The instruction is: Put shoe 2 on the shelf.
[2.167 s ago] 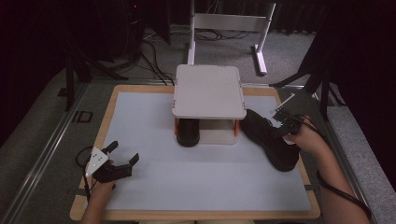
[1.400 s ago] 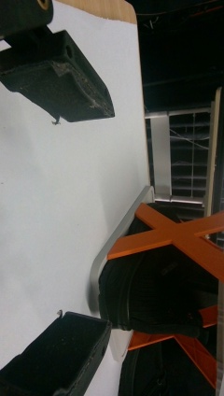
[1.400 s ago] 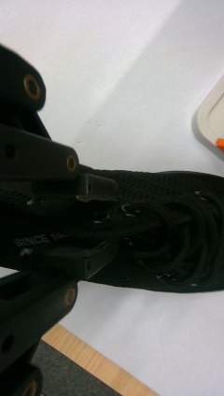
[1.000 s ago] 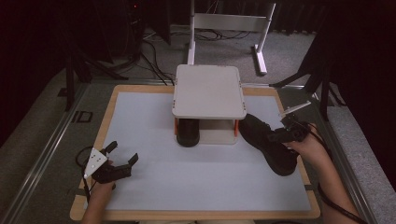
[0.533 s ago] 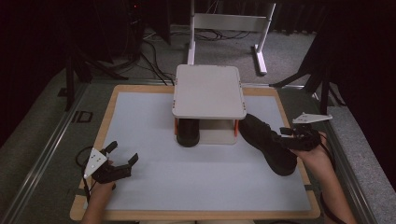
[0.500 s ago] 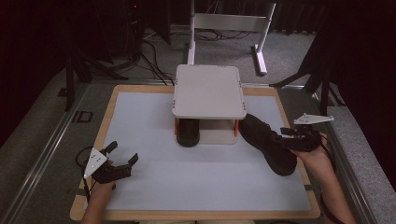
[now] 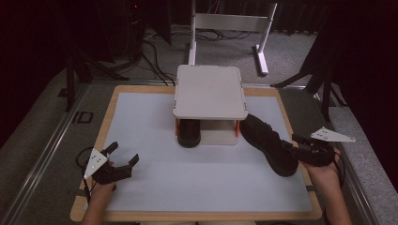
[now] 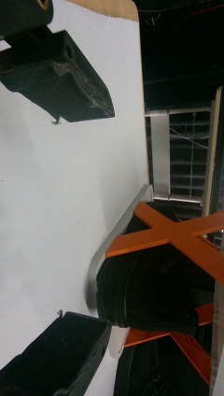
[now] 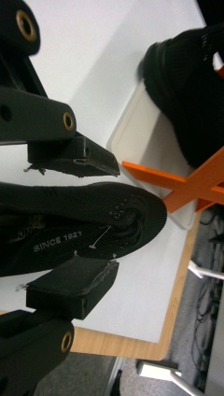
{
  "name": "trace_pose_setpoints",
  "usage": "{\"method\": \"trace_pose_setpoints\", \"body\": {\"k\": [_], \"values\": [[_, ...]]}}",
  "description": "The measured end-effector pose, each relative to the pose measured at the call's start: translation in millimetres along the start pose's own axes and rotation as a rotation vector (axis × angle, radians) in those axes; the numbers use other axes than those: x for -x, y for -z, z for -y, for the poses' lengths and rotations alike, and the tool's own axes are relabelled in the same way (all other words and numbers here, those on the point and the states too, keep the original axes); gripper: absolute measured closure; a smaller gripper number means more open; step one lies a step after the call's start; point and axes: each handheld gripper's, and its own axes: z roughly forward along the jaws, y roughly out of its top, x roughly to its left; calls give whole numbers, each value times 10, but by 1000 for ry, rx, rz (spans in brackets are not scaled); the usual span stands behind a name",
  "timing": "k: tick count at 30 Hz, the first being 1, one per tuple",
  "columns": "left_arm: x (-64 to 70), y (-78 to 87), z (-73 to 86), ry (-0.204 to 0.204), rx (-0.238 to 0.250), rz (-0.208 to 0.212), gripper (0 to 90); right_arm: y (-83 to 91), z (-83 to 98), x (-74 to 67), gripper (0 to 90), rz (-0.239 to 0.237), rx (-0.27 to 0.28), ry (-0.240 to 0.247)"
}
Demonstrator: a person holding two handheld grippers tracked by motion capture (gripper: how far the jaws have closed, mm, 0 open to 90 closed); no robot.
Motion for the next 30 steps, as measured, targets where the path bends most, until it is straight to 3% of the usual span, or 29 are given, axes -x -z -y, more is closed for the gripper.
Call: {"method": "trace_pose_setpoints", "body": {"k": [6,11,19,24,30], "values": [[-6,4,1,7,2,2,21,48,145,-34,403,21,19,1],[-6,4,1,6,1,3,21,65,288,-30,405,24,38,-27],[-7,7,2,10,6,5,21,114,391,-21,393,47,109,-49],[-8,7,2,10,6,6,21,118,434,6,387,70,105,-49],[-8,7,2,11,7,5,21,-24,616,50,399,70,67,-66]]}}
